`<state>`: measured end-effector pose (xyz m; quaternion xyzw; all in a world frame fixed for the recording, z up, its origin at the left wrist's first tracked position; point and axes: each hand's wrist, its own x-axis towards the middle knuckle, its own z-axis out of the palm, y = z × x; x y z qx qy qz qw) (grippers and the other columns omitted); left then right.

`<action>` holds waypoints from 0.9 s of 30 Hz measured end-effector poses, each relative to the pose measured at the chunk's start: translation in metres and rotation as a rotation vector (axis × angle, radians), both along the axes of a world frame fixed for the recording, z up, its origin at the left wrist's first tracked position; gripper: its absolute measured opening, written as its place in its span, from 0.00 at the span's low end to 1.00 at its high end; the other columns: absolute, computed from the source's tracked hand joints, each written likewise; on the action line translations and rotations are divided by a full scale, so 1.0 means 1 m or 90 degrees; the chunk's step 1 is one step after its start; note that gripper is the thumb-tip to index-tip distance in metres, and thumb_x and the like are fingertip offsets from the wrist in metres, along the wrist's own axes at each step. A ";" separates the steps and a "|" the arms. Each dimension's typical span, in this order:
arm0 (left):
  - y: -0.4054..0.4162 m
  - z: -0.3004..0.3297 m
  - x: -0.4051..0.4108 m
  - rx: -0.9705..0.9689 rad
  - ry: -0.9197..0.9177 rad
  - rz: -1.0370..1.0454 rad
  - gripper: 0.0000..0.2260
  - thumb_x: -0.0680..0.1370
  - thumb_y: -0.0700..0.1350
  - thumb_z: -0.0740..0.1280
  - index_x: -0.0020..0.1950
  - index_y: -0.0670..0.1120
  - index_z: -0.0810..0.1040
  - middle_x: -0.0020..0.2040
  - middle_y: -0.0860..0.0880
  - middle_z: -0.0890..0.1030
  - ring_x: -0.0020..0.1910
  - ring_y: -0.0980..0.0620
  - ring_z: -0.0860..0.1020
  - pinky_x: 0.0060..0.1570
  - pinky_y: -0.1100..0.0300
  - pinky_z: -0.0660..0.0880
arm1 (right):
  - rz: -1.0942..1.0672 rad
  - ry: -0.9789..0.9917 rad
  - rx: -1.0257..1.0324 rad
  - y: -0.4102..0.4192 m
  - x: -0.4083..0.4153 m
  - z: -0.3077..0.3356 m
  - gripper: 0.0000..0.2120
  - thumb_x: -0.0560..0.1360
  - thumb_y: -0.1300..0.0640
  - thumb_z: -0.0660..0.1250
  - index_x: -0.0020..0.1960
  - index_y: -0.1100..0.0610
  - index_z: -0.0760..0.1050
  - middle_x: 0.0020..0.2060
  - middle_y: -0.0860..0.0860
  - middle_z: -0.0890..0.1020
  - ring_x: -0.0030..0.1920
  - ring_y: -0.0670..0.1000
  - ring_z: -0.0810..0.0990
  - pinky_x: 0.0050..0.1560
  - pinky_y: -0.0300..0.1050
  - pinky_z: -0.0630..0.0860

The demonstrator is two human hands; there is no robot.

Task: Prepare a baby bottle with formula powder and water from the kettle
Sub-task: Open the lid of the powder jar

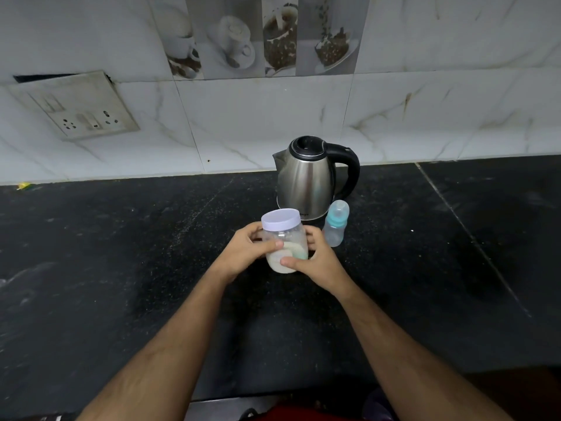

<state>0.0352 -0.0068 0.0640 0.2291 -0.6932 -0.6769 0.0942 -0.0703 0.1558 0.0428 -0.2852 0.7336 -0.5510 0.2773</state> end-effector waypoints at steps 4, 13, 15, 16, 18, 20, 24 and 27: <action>0.009 0.015 0.005 0.030 -0.006 -0.046 0.18 0.76 0.41 0.73 0.65 0.44 0.77 0.57 0.43 0.84 0.55 0.49 0.83 0.52 0.54 0.81 | 0.010 -0.035 -0.071 0.002 0.010 0.013 0.43 0.64 0.52 0.81 0.73 0.55 0.64 0.63 0.50 0.78 0.63 0.48 0.79 0.61 0.46 0.77; 0.008 0.040 0.012 0.009 0.045 -0.062 0.32 0.74 0.59 0.71 0.73 0.45 0.69 0.67 0.47 0.78 0.68 0.48 0.76 0.68 0.51 0.72 | 0.067 -0.147 -0.107 0.017 0.035 0.035 0.36 0.64 0.52 0.78 0.68 0.55 0.70 0.59 0.53 0.82 0.61 0.53 0.81 0.62 0.51 0.77; 0.009 0.051 0.011 0.015 0.056 -0.126 0.41 0.67 0.63 0.75 0.74 0.46 0.68 0.67 0.45 0.78 0.66 0.47 0.77 0.65 0.52 0.75 | 0.105 -0.164 -0.101 0.020 0.041 0.040 0.33 0.64 0.53 0.76 0.67 0.53 0.71 0.58 0.52 0.83 0.60 0.52 0.82 0.59 0.46 0.78; 0.010 0.055 0.012 0.016 0.056 -0.152 0.43 0.65 0.63 0.77 0.74 0.46 0.69 0.66 0.44 0.79 0.64 0.46 0.79 0.63 0.52 0.76 | 0.115 -0.176 -0.105 0.021 0.045 0.041 0.32 0.65 0.53 0.76 0.67 0.54 0.71 0.59 0.53 0.83 0.60 0.53 0.81 0.58 0.46 0.78; 0.015 0.060 0.012 0.015 0.041 -0.161 0.38 0.65 0.57 0.77 0.72 0.46 0.71 0.61 0.43 0.82 0.59 0.46 0.81 0.59 0.52 0.78 | 0.114 -0.196 -0.121 0.023 0.050 0.043 0.33 0.65 0.53 0.75 0.68 0.56 0.70 0.59 0.55 0.82 0.61 0.54 0.81 0.58 0.46 0.78; 0.022 0.062 0.011 0.020 0.031 -0.134 0.33 0.65 0.54 0.75 0.69 0.48 0.75 0.57 0.45 0.84 0.55 0.49 0.83 0.56 0.53 0.77 | 0.096 -0.201 -0.123 0.024 0.052 0.044 0.34 0.64 0.53 0.76 0.68 0.57 0.70 0.59 0.55 0.83 0.60 0.54 0.82 0.56 0.45 0.78; 0.031 0.058 0.011 0.029 0.035 -0.086 0.30 0.63 0.54 0.75 0.65 0.50 0.78 0.54 0.47 0.84 0.51 0.50 0.83 0.52 0.56 0.78 | 0.061 -0.187 -0.124 0.026 0.055 0.044 0.35 0.60 0.53 0.77 0.66 0.57 0.71 0.56 0.52 0.84 0.57 0.51 0.83 0.52 0.42 0.79; 0.035 0.057 0.012 0.023 0.032 -0.073 0.31 0.63 0.55 0.75 0.65 0.50 0.77 0.55 0.47 0.84 0.51 0.51 0.83 0.52 0.56 0.78 | 0.038 -0.164 -0.126 0.025 0.059 0.044 0.35 0.59 0.55 0.78 0.64 0.57 0.71 0.53 0.51 0.84 0.55 0.49 0.84 0.50 0.39 0.79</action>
